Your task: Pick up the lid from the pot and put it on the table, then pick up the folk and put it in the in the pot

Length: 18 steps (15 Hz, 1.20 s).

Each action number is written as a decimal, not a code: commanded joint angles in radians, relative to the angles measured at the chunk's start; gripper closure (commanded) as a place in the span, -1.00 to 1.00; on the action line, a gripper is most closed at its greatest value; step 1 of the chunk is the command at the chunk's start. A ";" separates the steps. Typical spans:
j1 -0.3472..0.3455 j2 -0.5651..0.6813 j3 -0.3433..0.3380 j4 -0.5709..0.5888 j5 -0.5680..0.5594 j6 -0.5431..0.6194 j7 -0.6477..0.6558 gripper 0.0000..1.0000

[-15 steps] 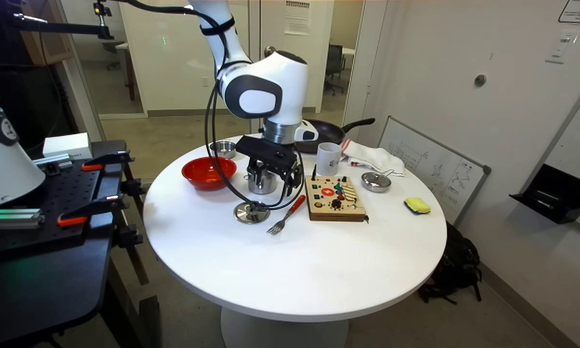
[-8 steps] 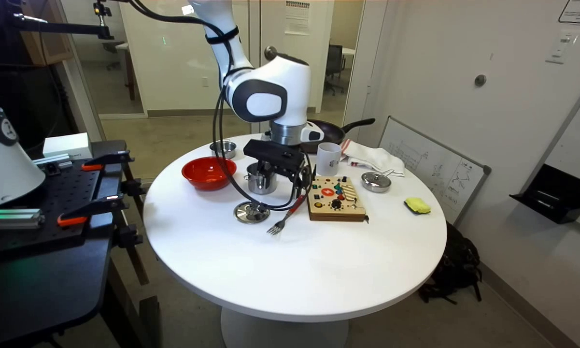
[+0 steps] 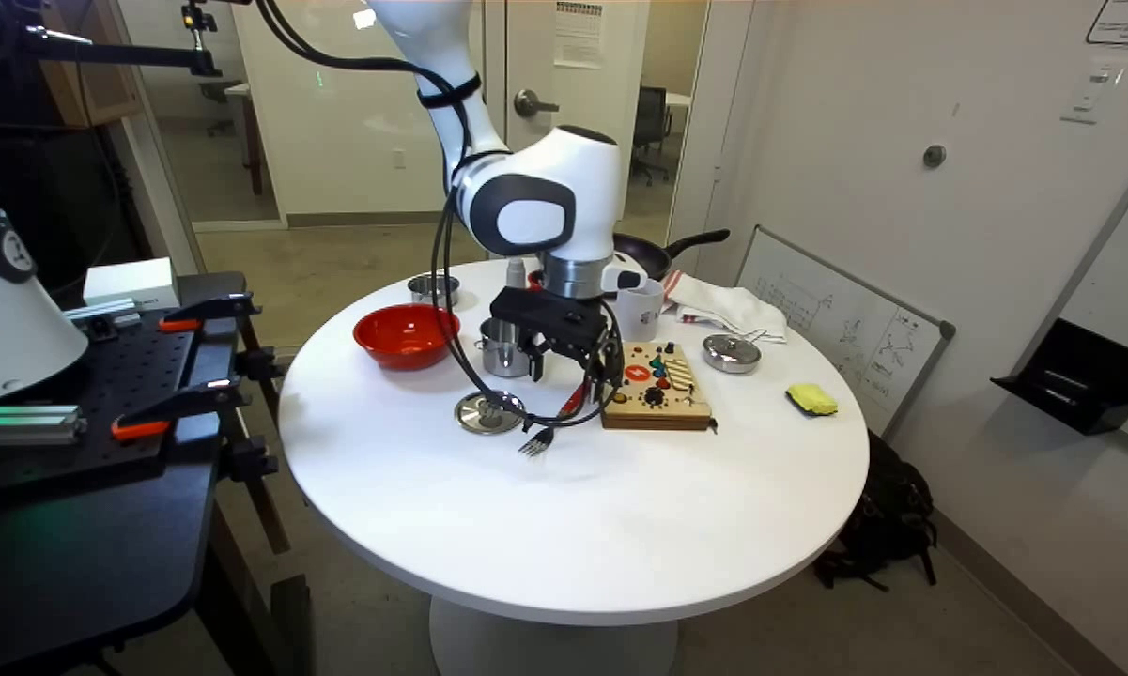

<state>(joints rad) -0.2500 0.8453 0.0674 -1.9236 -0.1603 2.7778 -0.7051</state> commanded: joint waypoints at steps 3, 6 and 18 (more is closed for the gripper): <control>0.017 0.060 -0.012 0.074 -0.013 -0.008 0.047 -1.00; 0.017 0.075 -0.013 0.092 -0.013 -0.010 0.055 -1.00; 0.023 0.078 -0.011 0.141 0.000 -0.157 0.099 -1.00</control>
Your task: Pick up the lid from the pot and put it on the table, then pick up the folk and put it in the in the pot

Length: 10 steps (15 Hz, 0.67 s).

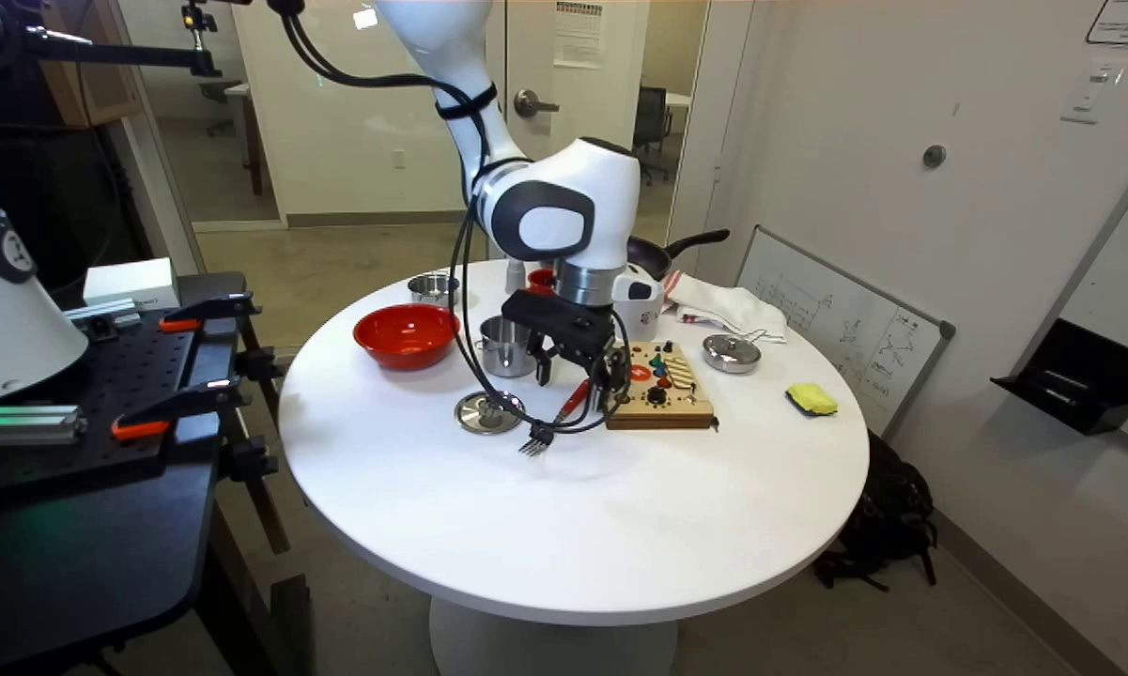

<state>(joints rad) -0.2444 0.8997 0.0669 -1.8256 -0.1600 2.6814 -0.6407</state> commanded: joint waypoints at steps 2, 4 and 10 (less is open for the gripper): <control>0.014 0.025 -0.006 0.045 0.004 -0.088 0.043 -1.00; 0.015 0.030 -0.007 0.049 0.002 -0.099 0.051 -1.00; 0.006 0.046 0.007 0.061 0.003 -0.111 0.037 -1.00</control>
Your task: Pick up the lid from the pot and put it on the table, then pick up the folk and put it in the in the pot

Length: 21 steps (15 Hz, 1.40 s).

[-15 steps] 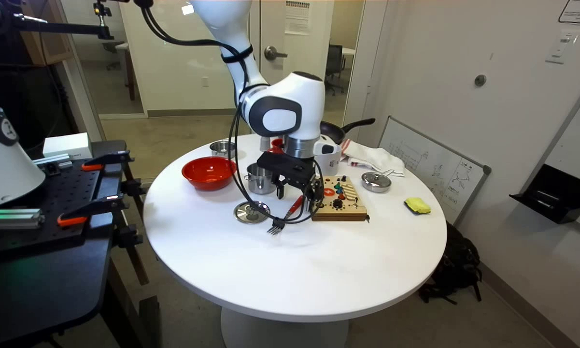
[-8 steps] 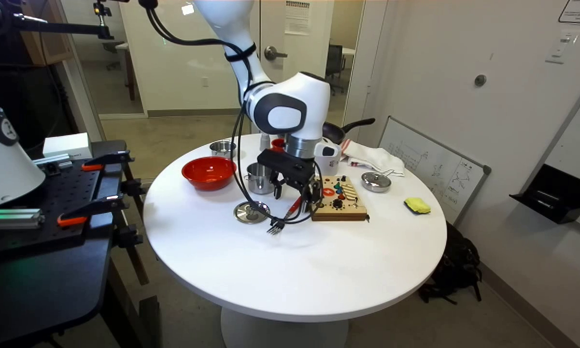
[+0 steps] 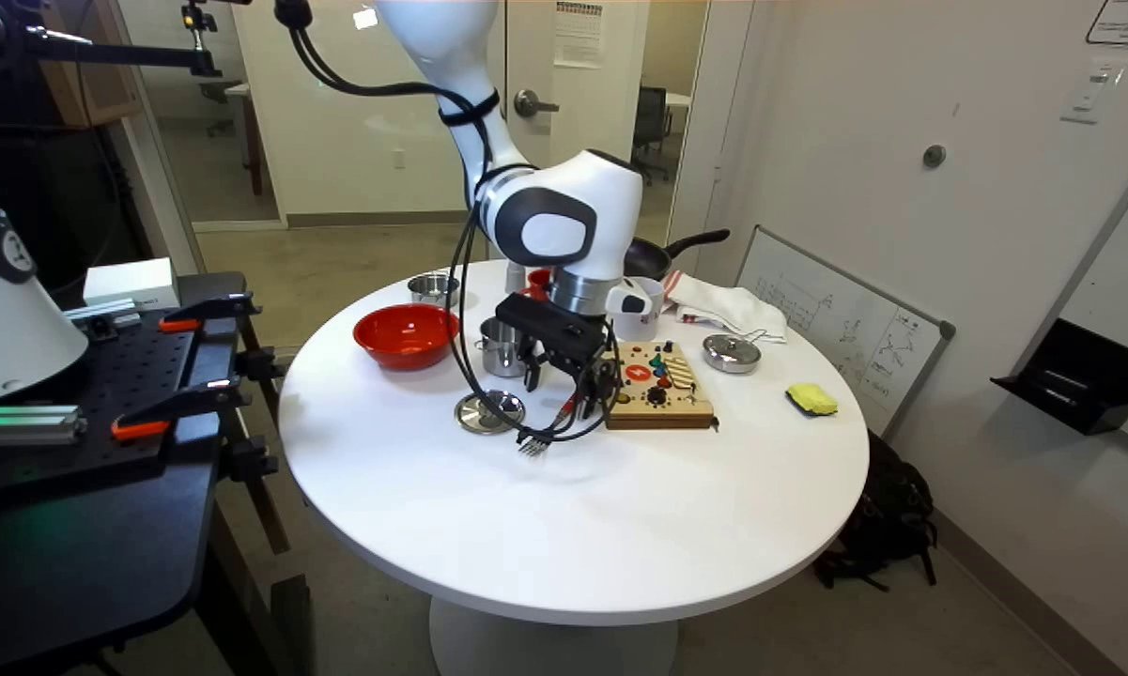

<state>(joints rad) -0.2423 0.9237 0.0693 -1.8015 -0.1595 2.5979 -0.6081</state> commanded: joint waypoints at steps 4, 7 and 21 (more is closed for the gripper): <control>0.006 0.026 0.008 0.044 0.002 -0.029 0.004 -1.00; 0.007 0.029 0.008 0.050 0.001 -0.034 0.006 -0.82; 0.010 0.037 -0.002 0.088 0.001 -0.083 0.009 0.85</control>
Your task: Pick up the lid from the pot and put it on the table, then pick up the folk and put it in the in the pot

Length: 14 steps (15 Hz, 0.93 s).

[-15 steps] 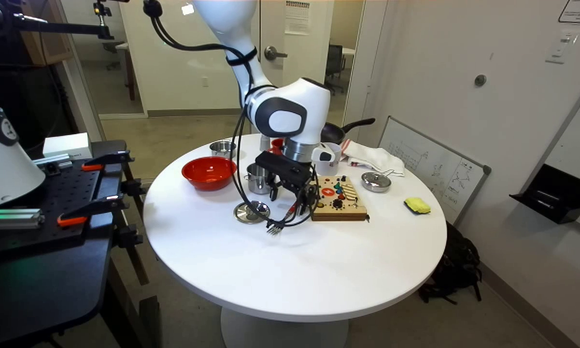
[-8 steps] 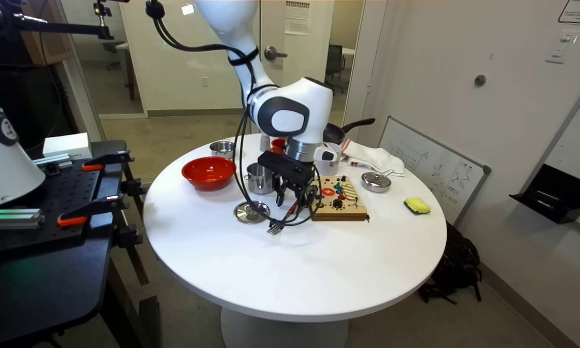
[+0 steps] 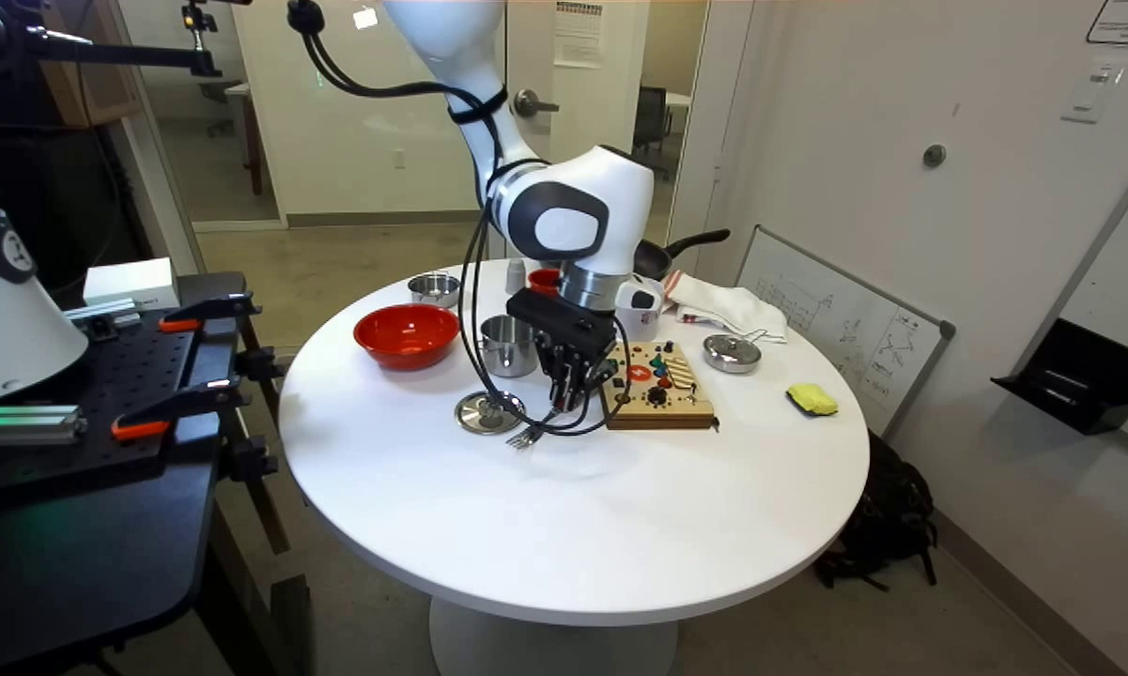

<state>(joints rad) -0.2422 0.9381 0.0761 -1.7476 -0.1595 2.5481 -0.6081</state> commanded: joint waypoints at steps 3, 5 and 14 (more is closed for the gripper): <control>0.017 0.016 -0.015 0.035 -0.001 -0.050 0.017 0.85; 0.024 0.005 -0.020 0.028 -0.005 -0.058 0.024 0.85; 0.105 -0.179 -0.068 -0.113 -0.068 -0.052 0.089 0.86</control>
<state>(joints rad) -0.1849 0.8647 0.0428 -1.7753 -0.1839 2.5200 -0.5707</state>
